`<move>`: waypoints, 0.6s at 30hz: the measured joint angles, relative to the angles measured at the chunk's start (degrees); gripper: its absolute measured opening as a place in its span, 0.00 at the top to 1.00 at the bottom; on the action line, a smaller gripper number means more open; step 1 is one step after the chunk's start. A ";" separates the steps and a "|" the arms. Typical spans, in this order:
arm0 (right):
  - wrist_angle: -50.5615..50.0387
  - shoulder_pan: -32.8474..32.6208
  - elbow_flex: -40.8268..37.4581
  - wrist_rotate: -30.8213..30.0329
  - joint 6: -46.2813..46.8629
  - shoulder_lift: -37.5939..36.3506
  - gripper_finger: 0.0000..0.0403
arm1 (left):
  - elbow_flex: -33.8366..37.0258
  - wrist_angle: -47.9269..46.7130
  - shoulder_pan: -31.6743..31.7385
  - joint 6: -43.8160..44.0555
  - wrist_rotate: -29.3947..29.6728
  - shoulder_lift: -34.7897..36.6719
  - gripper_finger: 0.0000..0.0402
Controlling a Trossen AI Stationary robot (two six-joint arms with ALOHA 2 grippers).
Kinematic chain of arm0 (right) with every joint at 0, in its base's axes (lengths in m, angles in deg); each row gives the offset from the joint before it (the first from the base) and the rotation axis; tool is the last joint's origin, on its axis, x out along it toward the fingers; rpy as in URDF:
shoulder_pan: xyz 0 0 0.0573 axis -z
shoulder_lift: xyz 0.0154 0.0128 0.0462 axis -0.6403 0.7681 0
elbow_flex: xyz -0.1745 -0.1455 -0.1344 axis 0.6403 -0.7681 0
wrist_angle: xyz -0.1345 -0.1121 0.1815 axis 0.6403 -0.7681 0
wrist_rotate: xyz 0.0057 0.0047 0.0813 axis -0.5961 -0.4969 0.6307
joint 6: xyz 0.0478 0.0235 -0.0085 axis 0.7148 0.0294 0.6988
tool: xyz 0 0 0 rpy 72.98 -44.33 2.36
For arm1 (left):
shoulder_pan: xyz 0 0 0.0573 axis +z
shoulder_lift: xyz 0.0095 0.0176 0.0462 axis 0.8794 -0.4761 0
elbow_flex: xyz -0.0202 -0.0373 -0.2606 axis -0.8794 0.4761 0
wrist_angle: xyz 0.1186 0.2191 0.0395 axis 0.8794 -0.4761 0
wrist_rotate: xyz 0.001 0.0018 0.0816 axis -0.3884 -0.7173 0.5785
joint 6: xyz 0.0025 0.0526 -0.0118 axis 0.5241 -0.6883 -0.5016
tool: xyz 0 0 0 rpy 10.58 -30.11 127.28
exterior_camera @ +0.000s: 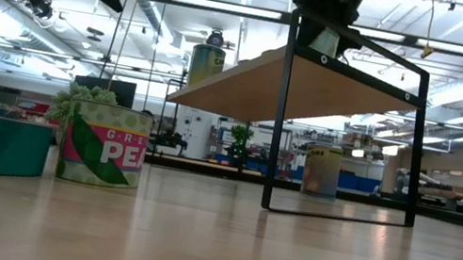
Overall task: Pick and place cans onto a shelf
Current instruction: Put the canned mix vegetables on the shelf
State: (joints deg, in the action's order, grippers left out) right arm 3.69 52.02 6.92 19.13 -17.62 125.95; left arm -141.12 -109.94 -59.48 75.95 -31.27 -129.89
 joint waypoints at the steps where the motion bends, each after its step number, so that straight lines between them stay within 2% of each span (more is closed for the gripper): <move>1: 0.27 -0.10 0.00 -0.12 0.12 0.16 0.31 | 0.00 0.00 0.00 -0.02 0.01 0.00 0.06; 10: 0.30 -0.35 -0.04 -1.20 0.21 2.29 0.29 | 0.00 -0.09 0.00 -0.12 -0.36 0.00 0.06; 18: 1.05 -0.68 -0.04 -1.83 0.09 3.15 0.21 | 0.00 -0.35 0.00 -0.13 -0.70 0.00 0.06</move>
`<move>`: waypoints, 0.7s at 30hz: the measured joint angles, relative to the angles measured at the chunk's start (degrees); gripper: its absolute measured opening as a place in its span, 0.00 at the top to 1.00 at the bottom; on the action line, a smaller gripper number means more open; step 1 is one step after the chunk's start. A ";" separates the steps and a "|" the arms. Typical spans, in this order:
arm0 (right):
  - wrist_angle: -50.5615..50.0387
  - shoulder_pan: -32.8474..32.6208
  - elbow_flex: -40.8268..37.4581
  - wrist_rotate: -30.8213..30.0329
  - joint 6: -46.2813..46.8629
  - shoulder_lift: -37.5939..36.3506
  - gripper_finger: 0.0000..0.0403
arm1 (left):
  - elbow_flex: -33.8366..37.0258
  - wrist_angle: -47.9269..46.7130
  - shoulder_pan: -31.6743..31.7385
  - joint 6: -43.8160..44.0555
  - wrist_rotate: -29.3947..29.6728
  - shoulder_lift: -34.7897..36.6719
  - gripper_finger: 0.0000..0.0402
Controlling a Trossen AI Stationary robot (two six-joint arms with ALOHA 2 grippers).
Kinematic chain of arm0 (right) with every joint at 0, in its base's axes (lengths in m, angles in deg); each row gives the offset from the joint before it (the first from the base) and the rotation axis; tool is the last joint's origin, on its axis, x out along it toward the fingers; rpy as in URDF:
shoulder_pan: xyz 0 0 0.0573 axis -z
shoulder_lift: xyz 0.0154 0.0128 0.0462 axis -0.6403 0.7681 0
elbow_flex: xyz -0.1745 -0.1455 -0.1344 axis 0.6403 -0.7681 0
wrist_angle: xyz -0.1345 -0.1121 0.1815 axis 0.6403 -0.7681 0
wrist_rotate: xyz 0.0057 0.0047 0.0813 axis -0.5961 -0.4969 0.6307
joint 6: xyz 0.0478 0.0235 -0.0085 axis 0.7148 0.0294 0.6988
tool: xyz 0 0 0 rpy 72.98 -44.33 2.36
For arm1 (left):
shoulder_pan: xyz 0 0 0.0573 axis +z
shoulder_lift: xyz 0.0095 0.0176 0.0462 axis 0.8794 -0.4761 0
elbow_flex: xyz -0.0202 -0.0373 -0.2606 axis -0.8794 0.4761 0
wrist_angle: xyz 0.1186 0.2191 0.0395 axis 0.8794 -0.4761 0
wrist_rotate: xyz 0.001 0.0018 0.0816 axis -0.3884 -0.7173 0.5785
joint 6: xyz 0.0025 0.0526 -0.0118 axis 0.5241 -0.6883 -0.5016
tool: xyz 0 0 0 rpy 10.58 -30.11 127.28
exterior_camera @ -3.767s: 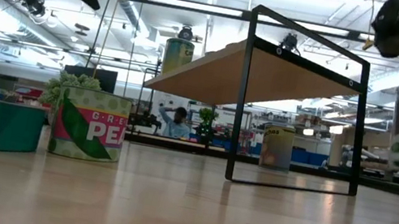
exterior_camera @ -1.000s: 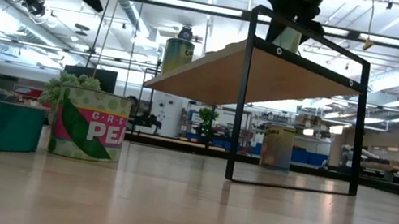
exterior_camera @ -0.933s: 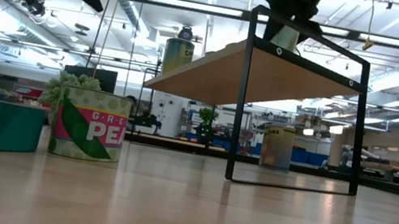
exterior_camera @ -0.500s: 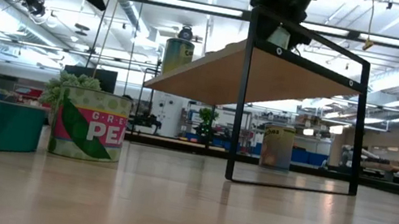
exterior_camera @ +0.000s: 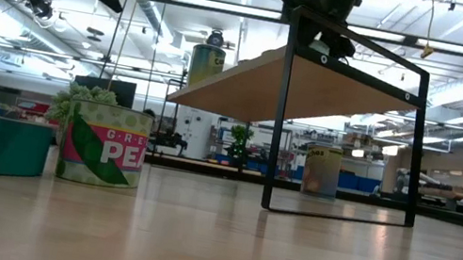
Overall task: Pick and place cans onto a shelf
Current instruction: Put the canned mix vegetables on the shelf
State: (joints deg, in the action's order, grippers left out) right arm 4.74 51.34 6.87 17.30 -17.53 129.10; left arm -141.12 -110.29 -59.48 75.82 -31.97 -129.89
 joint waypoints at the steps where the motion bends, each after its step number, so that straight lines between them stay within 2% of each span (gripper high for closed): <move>1: 0.06 0.02 0.00 -0.04 0.00 0.00 0.19 | 0.00 0.00 0.00 0.00 0.02 0.00 0.06; 9: 0.41 0.04 0.00 -0.92 0.00 0.00 0.12 | 0.00 0.00 0.00 -0.02 0.02 0.00 0.06; 21: 0.53 0.04 0.51 -0.88 0.00 -0.13 0.11 | 0.00 0.00 0.00 -0.03 0.02 0.00 0.06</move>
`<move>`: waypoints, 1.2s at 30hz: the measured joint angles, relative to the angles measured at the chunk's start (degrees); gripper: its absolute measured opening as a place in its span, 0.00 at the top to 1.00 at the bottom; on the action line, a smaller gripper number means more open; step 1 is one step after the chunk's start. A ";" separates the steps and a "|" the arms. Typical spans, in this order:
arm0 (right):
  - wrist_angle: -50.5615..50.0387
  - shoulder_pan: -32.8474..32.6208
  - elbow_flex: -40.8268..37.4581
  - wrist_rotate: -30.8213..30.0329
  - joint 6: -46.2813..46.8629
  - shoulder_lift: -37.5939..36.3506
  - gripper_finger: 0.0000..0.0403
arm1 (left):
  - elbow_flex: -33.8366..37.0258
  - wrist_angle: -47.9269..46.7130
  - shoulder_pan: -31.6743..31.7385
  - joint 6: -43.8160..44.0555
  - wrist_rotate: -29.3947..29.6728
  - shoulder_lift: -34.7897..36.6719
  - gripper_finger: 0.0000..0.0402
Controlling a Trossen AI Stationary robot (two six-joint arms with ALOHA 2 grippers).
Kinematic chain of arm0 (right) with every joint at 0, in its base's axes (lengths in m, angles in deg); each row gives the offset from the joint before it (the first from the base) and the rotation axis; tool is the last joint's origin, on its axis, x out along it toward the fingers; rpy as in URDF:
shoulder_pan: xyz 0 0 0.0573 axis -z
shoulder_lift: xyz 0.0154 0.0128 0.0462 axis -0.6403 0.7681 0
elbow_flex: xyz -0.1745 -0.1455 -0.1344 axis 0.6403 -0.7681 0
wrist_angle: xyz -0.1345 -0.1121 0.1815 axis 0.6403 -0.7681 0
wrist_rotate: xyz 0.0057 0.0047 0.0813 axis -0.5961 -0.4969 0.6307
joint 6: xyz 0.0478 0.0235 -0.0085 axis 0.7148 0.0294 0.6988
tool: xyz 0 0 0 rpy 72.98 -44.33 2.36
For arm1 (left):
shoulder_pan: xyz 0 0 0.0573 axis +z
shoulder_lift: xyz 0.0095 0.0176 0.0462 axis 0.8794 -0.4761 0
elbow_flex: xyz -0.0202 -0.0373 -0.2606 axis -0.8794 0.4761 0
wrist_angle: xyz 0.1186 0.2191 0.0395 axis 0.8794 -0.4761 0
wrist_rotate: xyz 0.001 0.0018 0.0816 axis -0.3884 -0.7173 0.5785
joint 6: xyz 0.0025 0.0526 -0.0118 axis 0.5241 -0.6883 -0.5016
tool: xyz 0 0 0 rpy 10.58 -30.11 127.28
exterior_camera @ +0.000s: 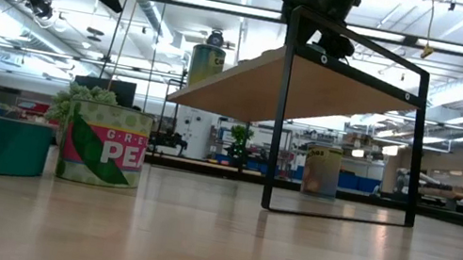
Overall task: Pick and place cans onto a shelf
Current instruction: Put the canned mix vegetables on the shelf, then put the canned peaches on the shelf
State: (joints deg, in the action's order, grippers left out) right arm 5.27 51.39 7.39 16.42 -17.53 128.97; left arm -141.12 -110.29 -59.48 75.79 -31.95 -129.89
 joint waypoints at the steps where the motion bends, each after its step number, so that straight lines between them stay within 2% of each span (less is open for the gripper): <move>1: 0.10 0.00 0.58 0.00 -0.01 0.00 0.11 | 0.00 0.02 0.00 0.01 0.00 0.00 0.06; 13: -5.62 1.74 10.64 -2.04 -3.28 -0.43 0.11 | 0.00 0.02 0.00 0.02 0.00 0.00 0.06; 16: -6.70 3.06 10.54 -4.55 -4.70 -1.92 0.11 | 0.00 0.02 0.00 0.16 0.00 0.00 0.06; 21: -6.59 7.22 9.36 -4.69 -5.26 -5.34 0.11 | 0.00 0.02 0.00 0.16 -1.37 0.00 0.06; 26: -5.18 11.59 4.68 -4.31 -7.69 -8.48 0.12 | 0.00 0.04 -0.01 -0.84 -1.92 0.00 0.06; 30: -0.99 16.02 -1.22 -0.20 -8.98 -9.70 0.13 | 0.00 0.04 -0.02 -1.32 -1.90 0.00 0.06; 36: 4.63 20.82 -9.19 2.61 -13.78 -9.37 0.12 | 0.00 0.04 -0.02 -1.28 0.04 0.00 0.06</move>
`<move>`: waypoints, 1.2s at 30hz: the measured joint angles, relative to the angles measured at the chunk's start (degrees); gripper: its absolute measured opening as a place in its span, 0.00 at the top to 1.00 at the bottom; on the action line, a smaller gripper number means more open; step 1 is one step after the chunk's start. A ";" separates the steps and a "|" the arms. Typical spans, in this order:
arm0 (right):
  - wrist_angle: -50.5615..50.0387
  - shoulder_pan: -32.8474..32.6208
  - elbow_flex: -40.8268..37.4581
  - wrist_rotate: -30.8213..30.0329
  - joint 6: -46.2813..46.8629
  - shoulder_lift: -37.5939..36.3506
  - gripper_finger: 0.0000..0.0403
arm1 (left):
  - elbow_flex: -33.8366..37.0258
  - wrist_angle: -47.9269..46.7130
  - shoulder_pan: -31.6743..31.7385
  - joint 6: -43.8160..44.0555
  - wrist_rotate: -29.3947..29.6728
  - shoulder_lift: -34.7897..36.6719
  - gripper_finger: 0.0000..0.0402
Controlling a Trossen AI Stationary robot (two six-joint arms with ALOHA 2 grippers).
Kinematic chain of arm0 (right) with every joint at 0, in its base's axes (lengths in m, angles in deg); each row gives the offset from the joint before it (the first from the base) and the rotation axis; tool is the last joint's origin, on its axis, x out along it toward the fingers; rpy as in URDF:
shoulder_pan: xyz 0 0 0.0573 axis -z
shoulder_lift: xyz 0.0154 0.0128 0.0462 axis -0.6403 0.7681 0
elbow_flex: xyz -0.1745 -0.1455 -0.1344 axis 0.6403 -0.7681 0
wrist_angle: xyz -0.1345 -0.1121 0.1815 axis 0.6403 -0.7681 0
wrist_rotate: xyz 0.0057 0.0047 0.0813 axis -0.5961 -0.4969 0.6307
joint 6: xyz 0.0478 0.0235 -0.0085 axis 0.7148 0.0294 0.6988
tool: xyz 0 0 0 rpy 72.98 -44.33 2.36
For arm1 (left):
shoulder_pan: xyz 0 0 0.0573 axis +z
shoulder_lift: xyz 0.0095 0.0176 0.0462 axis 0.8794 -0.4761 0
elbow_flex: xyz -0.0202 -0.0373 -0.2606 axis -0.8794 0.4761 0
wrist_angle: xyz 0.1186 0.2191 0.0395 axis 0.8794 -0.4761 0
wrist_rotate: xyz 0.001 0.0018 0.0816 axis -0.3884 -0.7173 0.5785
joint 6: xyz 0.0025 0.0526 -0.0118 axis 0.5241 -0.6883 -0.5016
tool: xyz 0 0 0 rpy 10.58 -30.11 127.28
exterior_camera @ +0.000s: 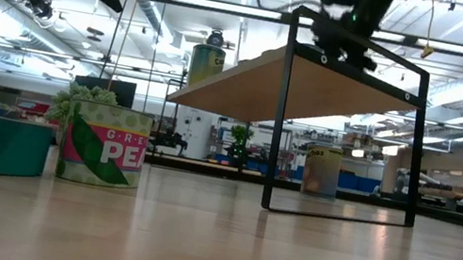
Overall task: Pick and place cans onto a shelf
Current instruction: Put the canned peaches on the shelf
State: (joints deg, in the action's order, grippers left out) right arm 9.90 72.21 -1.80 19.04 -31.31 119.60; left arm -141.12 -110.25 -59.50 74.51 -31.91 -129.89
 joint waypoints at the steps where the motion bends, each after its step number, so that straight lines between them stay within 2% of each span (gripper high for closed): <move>1: 0.74 0.68 -1.39 0.76 -1.02 -0.02 0.12 | 0.00 -0.01 0.00 0.23 0.45 0.00 0.06; 6: 1.56 5.28 -6.88 8.42 -4.83 0.00 0.07 | 0.00 -0.02 0.00 1.75 0.83 0.00 0.06; 12: 4.14 7.81 -11.11 8.86 -9.01 0.00 0.01 | 0.00 -0.02 0.01 3.71 2.38 0.00 0.06; 24: 14.53 7.90 -17.28 10.89 -19.69 0.00 0.01 | 0.00 -0.02 0.02 4.98 2.97 0.02 0.06; 30: 21.12 7.73 -19.35 10.92 -20.54 0.00 0.01 | 0.00 -0.04 0.02 6.04 2.97 0.00 0.06; 36: 22.53 7.60 -20.89 10.94 -20.76 0.00 0.01 | 0.00 -0.48 0.02 6.06 2.97 0.00 0.06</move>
State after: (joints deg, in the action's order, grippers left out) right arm 32.43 79.81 -22.69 29.97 -52.07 119.59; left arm -141.12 -110.73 -59.48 80.57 -28.94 -129.89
